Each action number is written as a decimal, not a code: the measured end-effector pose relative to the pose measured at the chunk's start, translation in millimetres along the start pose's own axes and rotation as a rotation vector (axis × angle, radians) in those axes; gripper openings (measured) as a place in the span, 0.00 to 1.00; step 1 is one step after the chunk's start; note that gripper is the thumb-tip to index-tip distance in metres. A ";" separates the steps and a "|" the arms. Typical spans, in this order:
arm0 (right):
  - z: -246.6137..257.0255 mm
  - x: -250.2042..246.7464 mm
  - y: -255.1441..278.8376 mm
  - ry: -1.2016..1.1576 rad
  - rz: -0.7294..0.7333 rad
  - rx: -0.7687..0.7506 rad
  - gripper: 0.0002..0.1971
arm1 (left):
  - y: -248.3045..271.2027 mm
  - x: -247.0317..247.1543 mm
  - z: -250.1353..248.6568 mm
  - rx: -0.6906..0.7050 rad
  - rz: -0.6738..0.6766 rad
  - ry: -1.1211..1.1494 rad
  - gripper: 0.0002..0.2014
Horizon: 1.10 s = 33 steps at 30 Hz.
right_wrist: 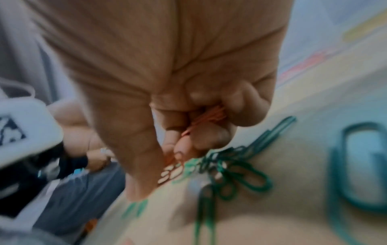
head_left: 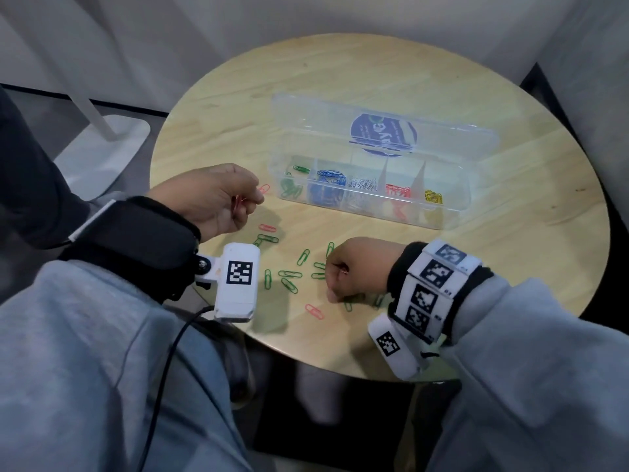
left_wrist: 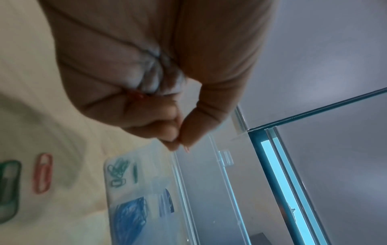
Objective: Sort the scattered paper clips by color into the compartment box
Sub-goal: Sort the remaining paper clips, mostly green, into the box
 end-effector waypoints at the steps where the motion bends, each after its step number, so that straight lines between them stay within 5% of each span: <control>1: -1.9 -5.3 2.2 -0.089 -0.051 -0.004 0.09 | -0.9 0.3 0.6 -0.015 0.006 0.012 0.12; 6: -13.1 -18.6 6.4 -0.620 -0.196 -0.022 0.11 | -7.4 -0.7 5.9 -0.097 0.072 0.064 0.17; 10: -17.4 -12.0 3.7 -0.979 -0.237 0.031 0.08 | -8.7 -1.7 10.4 -0.179 0.123 0.200 0.09; 16: -13.4 -12.3 4.0 -1.176 -0.293 0.101 0.11 | -16.1 -4.6 10.5 -0.154 -0.001 0.074 0.12; 19: -6.4 -7.7 3.4 -0.942 -0.188 0.095 0.10 | -20.6 -2.6 14.0 -0.114 -0.091 -0.196 0.07; 24: 10.5 4.6 5.5 -0.087 0.002 0.023 0.13 | -26.8 -2.5 19.6 -0.050 -0.194 -0.687 0.03; 27: 18.6 11.0 3.2 0.037 0.002 -0.025 0.15 | -28.5 -2.6 18.6 0.042 -0.349 -0.873 0.07; 33: 22.3 19.2 -2.0 0.176 0.042 -0.069 0.14 | -37.0 6.2 22.2 0.075 -0.365 -1.034 0.06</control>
Point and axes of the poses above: each hand's wrist, its own y-axis away from the middle knuckle, its own x-axis out of the palm, z = x × y, the point moved 4 cm from there along -y, towards the middle knuckle, and after that the axes turned 12 degrees about -x, right-handed, at the moved point
